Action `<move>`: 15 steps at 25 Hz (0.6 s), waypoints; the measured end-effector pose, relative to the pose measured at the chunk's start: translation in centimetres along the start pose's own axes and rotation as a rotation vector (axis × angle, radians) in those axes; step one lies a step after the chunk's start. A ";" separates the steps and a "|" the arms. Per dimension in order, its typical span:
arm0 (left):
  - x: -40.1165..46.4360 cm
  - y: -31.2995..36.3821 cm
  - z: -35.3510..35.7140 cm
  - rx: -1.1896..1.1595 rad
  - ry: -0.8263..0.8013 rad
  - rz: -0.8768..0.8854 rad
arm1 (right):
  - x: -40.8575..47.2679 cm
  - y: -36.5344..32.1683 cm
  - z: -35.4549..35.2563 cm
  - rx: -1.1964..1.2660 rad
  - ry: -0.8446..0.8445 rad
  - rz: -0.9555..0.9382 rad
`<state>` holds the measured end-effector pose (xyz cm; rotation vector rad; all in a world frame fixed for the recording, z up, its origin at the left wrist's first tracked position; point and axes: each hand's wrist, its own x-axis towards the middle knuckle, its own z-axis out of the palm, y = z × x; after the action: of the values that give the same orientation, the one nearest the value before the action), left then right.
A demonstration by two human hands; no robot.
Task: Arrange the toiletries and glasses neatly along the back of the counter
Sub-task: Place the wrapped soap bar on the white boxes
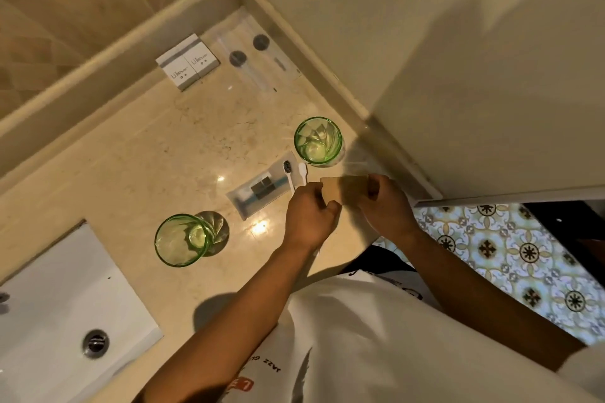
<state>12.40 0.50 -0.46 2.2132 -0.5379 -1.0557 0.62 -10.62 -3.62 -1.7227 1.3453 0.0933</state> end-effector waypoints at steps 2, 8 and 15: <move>-0.5 0.2 -0.3 -0.048 0.012 -0.014 | -0.5 -0.6 -0.8 -0.017 0.014 0.011; -2.6 0.4 -4.4 -0.328 0.057 -0.076 | -3.2 -5.0 -3.9 0.078 -0.096 -0.141; -4.5 0.1 -10.2 -0.588 0.304 -0.068 | -2.7 -11.9 -2.7 0.220 -0.281 -0.359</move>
<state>17.85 6.74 6.99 1.8188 -0.0073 -0.7610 7.86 -10.67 6.64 -1.6646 0.7991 -0.0162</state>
